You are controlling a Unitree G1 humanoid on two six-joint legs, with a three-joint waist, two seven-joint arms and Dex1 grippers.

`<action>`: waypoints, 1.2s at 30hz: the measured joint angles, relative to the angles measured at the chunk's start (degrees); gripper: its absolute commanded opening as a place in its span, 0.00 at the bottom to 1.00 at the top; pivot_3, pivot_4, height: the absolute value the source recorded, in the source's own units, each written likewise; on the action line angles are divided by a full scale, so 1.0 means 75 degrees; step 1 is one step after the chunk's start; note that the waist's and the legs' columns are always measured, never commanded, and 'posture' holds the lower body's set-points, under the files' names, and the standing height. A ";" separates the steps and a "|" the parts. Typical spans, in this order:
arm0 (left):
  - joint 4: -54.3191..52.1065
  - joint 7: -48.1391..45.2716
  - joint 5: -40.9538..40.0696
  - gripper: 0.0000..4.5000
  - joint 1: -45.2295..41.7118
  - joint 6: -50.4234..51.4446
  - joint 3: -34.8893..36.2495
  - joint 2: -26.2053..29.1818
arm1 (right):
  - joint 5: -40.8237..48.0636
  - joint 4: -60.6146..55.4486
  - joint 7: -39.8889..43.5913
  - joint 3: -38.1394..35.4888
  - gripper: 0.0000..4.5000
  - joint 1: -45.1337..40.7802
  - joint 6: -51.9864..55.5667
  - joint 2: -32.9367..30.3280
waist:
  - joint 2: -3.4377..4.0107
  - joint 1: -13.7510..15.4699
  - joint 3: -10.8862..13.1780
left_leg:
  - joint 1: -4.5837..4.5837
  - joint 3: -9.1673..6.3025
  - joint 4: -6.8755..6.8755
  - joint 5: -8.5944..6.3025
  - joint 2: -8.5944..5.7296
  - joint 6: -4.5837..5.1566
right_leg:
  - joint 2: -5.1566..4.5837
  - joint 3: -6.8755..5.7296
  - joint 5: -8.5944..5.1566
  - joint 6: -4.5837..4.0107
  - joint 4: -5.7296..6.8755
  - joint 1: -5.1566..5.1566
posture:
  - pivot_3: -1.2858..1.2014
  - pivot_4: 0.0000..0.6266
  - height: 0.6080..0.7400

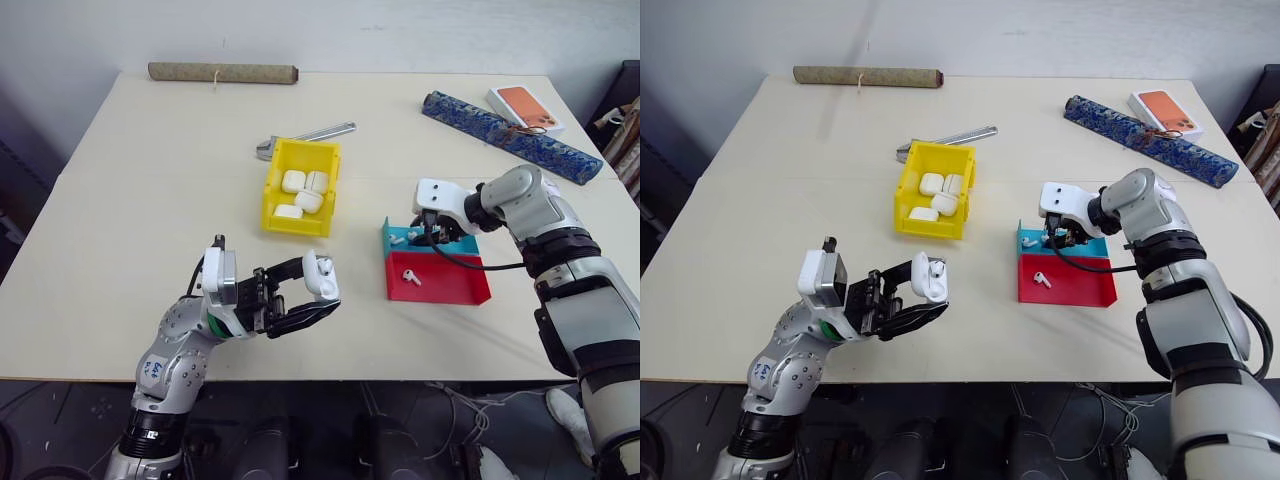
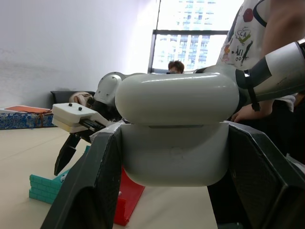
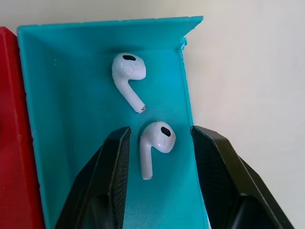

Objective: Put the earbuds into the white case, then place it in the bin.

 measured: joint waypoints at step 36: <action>0.0005 -0.0070 -0.0001 0.62 -0.0006 -0.0002 0.0026 0.0053 | -0.0082 -0.0176 0.0027 -0.0231 0.10 0.0218 -0.0112 0.0003 | 0.0000 -0.0022 0.0000 | 0.0002 -0.0007 0.0014 0.0004 0.0000 -0.0006 | -0.0001 0.0016 0.0000 -0.0001 0.0021 0.0001 | 0.52 0.24 1.00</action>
